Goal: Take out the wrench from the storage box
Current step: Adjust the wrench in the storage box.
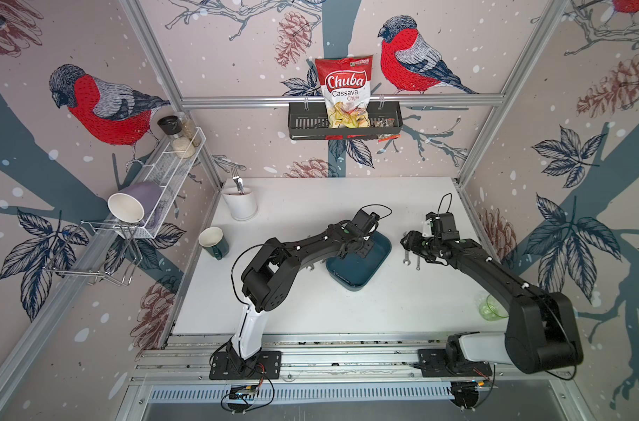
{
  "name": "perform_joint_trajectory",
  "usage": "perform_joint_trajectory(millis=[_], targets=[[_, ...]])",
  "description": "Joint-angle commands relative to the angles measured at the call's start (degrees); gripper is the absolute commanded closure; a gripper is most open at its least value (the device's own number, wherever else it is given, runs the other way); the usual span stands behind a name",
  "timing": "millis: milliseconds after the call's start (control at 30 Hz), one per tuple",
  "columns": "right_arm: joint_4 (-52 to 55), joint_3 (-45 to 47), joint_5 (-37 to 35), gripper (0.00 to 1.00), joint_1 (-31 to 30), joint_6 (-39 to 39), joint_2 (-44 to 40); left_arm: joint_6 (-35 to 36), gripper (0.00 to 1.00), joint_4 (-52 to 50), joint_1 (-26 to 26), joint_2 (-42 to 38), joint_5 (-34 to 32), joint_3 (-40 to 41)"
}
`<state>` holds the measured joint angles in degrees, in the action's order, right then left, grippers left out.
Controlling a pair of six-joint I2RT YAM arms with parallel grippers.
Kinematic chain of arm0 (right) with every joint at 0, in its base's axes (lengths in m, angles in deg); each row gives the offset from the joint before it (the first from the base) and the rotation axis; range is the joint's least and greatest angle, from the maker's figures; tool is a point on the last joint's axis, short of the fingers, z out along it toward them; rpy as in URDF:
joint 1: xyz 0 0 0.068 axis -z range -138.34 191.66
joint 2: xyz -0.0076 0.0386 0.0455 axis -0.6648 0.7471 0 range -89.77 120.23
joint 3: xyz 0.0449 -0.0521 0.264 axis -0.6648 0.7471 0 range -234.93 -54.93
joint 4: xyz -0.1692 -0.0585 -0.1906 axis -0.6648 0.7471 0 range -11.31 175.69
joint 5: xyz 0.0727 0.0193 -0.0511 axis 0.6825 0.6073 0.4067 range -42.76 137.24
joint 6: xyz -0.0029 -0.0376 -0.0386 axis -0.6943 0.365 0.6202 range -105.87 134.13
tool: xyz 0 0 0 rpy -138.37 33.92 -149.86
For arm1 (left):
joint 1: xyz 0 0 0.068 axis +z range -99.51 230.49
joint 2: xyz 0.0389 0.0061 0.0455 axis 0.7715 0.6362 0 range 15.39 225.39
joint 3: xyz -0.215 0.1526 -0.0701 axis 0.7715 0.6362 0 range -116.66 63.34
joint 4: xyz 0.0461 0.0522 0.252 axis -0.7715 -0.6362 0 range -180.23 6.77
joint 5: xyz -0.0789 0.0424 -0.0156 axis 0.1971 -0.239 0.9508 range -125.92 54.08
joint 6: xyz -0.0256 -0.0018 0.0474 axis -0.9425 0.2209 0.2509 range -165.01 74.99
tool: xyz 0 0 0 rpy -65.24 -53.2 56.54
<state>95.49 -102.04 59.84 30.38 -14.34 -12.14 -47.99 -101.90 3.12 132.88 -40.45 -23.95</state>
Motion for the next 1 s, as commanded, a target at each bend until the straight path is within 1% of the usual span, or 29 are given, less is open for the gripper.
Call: perform_joint_trajectory(millis=[0,67,133,167,233,267,333,633,733,900,967], targets=[[-0.3,0.2,0.8,0.41,0.0,0.5,0.1,1.8,0.81,0.5,0.7,0.2,2.0,1.0],[-0.4,0.2,0.8,0.41,0.0,0.6,0.2,3.0,0.65,1.8,1.3,0.4,3.4,2.3],[-0.3,0.2,0.6,0.41,0.1,0.7,0.1,3.5,0.57,2.5,1.7,0.7,3.3,2.7],[-0.3,0.2,0.6,0.41,0.1,0.7,0.2,3.7,0.51,2.9,1.9,0.8,3.2,2.9],[-0.4,0.1,0.6,0.41,0.2,0.7,0.2,3.8,0.27,3.2,2.2,1.4,2.9,2.7],[-0.4,0.1,0.7,0.41,0.2,0.7,0.2,4.0,0.18,3.0,2.4,2.0,2.9,2.3],[-0.4,0.1,0.8,0.41,0.2,0.7,0.1,4.3,0.04,3.2,2.5,2.5,2.4,2.2],[-0.4,0.1,0.8,0.41,0.7,1.1,0.1,4.7,0.03,3.7,2.6,4.4,3.6,1.8],[-0.4,0.2,0.8,0.41,0.8,1.2,0.2,4.3,0.04,3.7,2.6,4.9,4.1,2.0],[-0.6,0.3,0.9,0.41,1.0,1.3,0.2,2.9,0.17,3.5,2.1,4.3,6.0,3.1],[-0.7,0.4,1.1,0.41,1.1,1.2,0.2,2.2,0.23,3.4,1.6,3.8,6.8,3.7]])
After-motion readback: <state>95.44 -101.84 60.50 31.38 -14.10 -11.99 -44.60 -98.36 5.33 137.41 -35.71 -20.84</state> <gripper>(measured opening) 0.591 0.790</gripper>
